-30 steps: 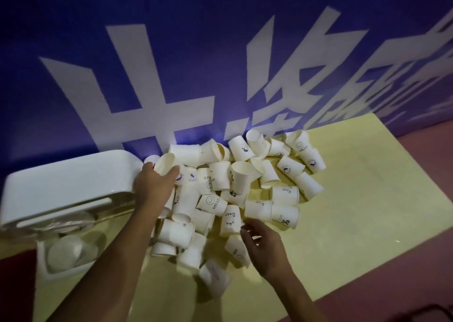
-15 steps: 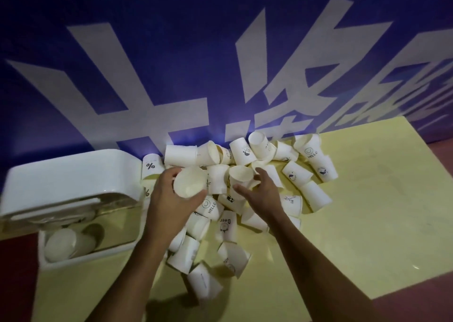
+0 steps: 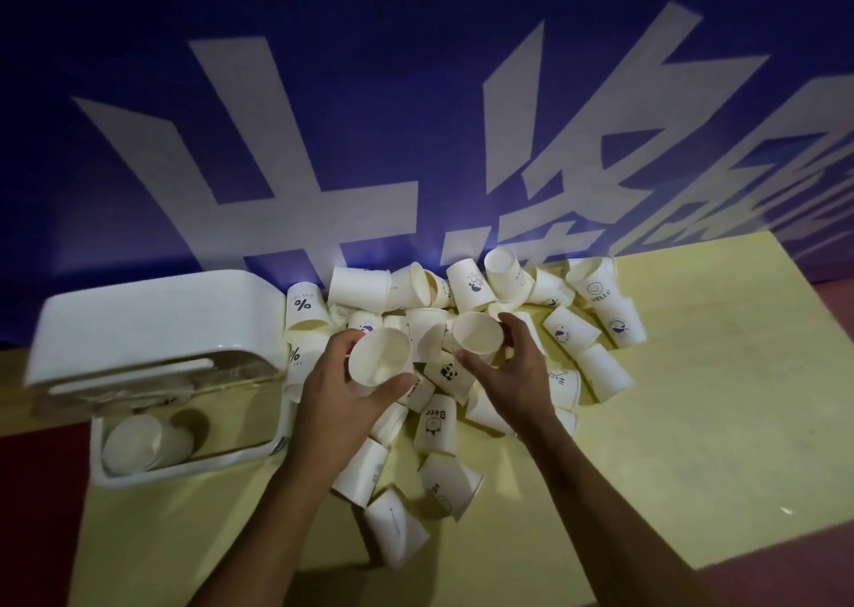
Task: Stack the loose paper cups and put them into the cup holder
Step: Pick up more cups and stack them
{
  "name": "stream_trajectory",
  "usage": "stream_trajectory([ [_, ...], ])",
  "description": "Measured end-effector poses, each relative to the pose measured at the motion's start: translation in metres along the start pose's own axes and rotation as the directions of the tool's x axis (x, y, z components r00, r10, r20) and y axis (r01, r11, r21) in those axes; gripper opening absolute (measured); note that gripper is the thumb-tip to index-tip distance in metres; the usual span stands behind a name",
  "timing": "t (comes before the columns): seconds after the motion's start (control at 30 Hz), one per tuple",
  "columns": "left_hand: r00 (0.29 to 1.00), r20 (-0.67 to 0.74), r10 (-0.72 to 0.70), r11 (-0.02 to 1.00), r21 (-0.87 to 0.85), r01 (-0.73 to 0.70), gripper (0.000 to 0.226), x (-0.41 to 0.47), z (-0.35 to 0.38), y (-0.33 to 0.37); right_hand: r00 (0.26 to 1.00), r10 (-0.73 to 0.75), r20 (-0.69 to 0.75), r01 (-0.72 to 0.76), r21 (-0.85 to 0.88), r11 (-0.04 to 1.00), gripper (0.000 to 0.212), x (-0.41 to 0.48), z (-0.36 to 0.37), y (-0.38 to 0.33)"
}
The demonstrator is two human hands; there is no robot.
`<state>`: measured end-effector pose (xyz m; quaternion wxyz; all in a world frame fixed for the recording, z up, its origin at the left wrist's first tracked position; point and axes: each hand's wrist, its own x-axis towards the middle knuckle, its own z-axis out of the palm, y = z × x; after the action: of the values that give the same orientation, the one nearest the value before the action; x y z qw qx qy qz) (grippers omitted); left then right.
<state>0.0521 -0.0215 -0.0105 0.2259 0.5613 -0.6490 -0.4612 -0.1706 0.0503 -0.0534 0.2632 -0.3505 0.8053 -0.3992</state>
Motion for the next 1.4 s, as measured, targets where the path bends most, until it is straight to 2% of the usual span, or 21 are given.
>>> stream_trajectory([
  [0.1, 1.0, 0.002, 0.03, 0.999, -0.037, -0.03, 0.074, -0.009, -0.018, -0.014, 0.998, -0.063, 0.003, 0.063, -0.006, 0.998, 0.066, -0.027, 0.001, -0.02],
  [0.2, 0.999, 0.0, 0.047, 0.996, -0.077, -0.047, 0.067, -0.02, -0.041, -0.03, 0.995, -0.098, 0.009, 0.098, 0.008, 0.995, 0.073, -0.058, 0.017, -0.044],
  [0.43, 0.993, -0.046, 0.108, 0.99, -0.092, -0.112, 0.061, -0.047, -0.13, -0.082, 0.984, -0.152, 0.094, 0.145, 0.078, 0.986, 0.073, -0.121, 0.097, -0.106],
  [0.77, 0.981, -0.181, 0.066, 0.996, -0.053, -0.077, 0.071, -0.058, -0.239, -0.173, 0.965, -0.199, 0.172, 0.179, 0.125, 0.976, 0.063, -0.188, 0.216, -0.159],
  [0.93, 0.977, -0.185, 0.102, 0.99, -0.081, -0.119, 0.068, -0.045, -0.254, -0.194, 0.967, -0.176, 0.184, 0.161, 0.094, 0.983, 0.066, -0.195, 0.239, -0.165],
  [1.07, 0.985, -0.142, 0.101, 0.994, -0.033, -0.107, 0.069, -0.032, -0.251, -0.216, 0.974, -0.151, 0.169, 0.142, 0.061, 0.988, 0.068, -0.191, 0.246, -0.163],
  [1.4, 0.998, -0.057, -0.038, 0.995, 0.087, 0.043, 0.079, -0.01, -0.235, -0.246, 0.977, -0.129, 0.171, 0.124, 0.039, 0.991, 0.07, -0.183, 0.26, -0.163],
])
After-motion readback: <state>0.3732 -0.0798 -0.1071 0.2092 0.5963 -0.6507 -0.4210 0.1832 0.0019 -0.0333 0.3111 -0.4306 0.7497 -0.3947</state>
